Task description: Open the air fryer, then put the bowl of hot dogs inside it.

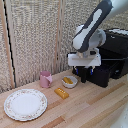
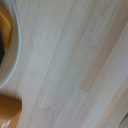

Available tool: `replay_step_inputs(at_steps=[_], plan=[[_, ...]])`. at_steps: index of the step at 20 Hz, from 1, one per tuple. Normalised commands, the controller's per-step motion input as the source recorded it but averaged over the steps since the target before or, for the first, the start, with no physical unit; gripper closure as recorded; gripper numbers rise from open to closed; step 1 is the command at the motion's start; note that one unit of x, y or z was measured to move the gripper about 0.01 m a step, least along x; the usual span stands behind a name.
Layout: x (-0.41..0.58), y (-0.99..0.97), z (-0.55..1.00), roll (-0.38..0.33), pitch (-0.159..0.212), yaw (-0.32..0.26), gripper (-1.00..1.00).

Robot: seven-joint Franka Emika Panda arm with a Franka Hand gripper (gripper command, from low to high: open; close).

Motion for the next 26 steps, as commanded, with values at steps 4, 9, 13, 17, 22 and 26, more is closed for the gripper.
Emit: replay_step_inputs(at_steps=[4, 9, 13, 17, 22, 26], plan=[[0.208, 0.0, -0.37, 0.022, -0.048, 0.023, -1.0], [0.15, 0.0, -0.27, 0.008, -0.027, 0.026, -1.0], [0.051, 0.0, -0.19, 0.0, -0.009, 0.014, -1.0], [0.008, 0.0, -0.1, 0.002, -0.001, 0.002, 1.0], [0.0, 0.0, -0.08, -0.005, 0.0, 0.016, 1.0], [0.001, 0.0, -0.08, -0.006, 0.001, 0.053, 1.0]])
